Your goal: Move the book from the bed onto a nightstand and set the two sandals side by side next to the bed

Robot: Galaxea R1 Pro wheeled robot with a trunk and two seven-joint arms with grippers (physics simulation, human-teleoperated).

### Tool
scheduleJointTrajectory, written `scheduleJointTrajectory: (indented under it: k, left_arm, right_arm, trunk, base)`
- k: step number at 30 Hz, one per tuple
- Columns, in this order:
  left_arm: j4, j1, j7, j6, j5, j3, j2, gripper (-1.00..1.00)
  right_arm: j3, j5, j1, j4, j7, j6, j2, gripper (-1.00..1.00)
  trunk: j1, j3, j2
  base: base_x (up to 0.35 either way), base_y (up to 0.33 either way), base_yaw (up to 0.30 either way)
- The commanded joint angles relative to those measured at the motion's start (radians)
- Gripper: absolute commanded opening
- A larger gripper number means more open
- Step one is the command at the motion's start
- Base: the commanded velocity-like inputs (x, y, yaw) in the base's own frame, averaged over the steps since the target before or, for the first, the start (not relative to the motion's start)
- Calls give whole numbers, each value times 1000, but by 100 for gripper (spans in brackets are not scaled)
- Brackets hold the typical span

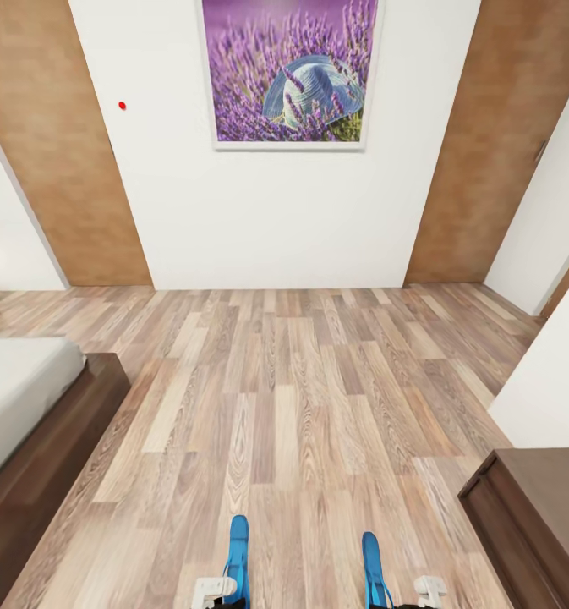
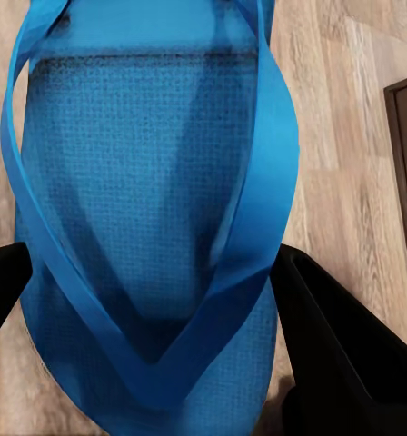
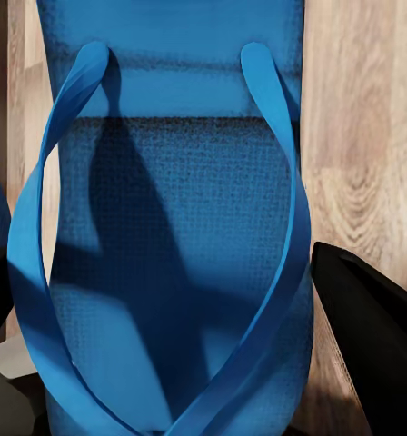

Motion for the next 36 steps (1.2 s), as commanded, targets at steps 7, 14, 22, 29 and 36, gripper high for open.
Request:
scheduleJointTrajectory:
  k: [7,14,22,29,36]
  left_arm:
    - [1,-1,-4,-2,4,1,-1,-100]
    - [7,-1,-4,-2,4,1,-1,-100]
    - [12,-1,-4,-2,4,1,-1,-100]
    - [12,-1,-2,-2,4,1,-1,-100]
    - [12,-1,-2,-2,4,1,-1,-100]
  right_arm:
    - [-9,7,0,-1,4,6,1,-100]
    - [-9,8,0,-1,4,7,4,-100]
    - [-9,8,0,-1,4,7,7,-100]
    - [-9,8,0,-1,4,7,7,-100]
    - [-9,10,0,0,4,6,8,-100]
  trunk:
    - [0,-1,0]
    - [0,-1,0]
    - [0,-1,0]
    - [0,-1,0]
    - [0,-1,0]
  base:
    - [316,0,0]
    - [319,0,0]
    - [319,0,122]
    - [319,0,87]
    - [319,0,126]
